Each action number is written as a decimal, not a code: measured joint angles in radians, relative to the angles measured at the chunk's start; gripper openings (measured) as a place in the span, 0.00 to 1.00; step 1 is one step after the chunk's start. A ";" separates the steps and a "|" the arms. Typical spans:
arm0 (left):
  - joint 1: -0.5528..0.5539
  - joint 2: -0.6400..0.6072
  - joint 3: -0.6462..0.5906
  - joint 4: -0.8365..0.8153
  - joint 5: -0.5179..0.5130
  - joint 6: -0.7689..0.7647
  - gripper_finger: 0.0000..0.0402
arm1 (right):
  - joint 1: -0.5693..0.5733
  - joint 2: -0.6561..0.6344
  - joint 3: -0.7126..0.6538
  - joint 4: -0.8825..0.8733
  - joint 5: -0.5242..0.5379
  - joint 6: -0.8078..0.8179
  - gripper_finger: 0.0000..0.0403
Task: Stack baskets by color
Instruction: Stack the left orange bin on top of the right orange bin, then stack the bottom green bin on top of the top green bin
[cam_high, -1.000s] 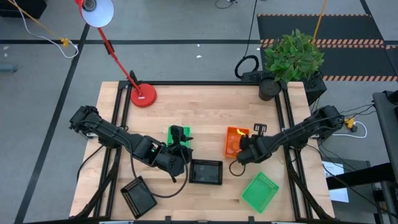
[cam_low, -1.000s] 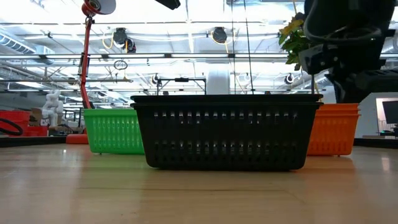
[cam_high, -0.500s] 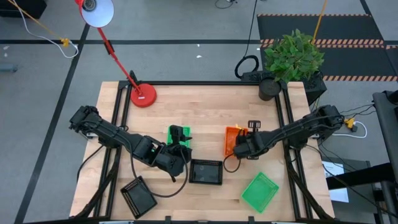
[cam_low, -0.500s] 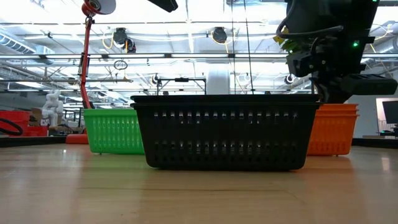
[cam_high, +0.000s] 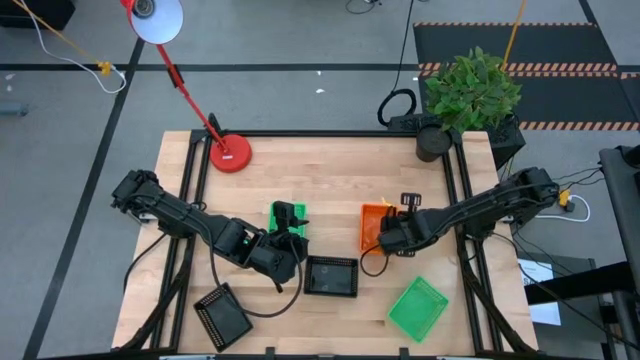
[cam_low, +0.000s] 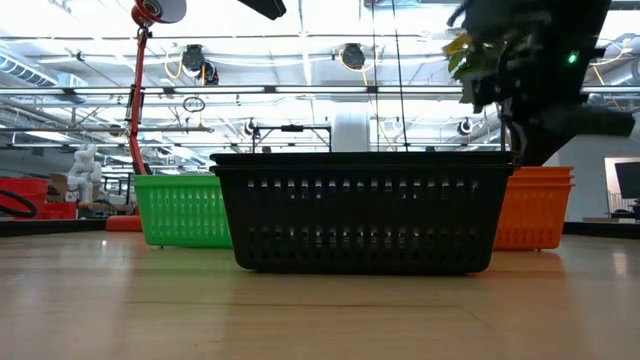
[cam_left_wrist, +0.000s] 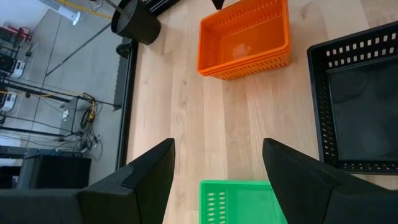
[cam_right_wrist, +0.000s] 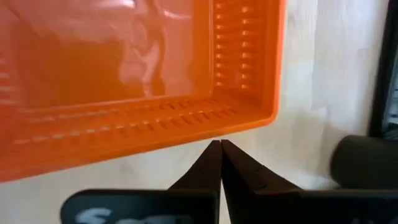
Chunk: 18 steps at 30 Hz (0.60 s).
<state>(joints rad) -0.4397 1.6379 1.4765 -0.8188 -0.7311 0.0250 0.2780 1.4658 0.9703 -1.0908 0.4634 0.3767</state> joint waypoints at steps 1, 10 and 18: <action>0.000 0.000 0.000 0.000 0.000 0.000 0.61 | 0.006 -0.017 0.000 0.002 -0.016 0.018 0.00; 0.000 0.000 0.000 0.000 0.000 0.000 0.61 | 0.132 -0.145 0.006 -0.004 -0.241 0.300 0.00; 0.000 0.000 0.000 0.000 0.000 0.000 0.61 | 0.361 -0.151 0.089 0.035 -0.318 0.496 0.00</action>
<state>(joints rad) -0.4399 1.6379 1.4765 -0.8188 -0.7311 0.0254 0.6388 1.3144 1.0596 -1.0563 0.1454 0.8729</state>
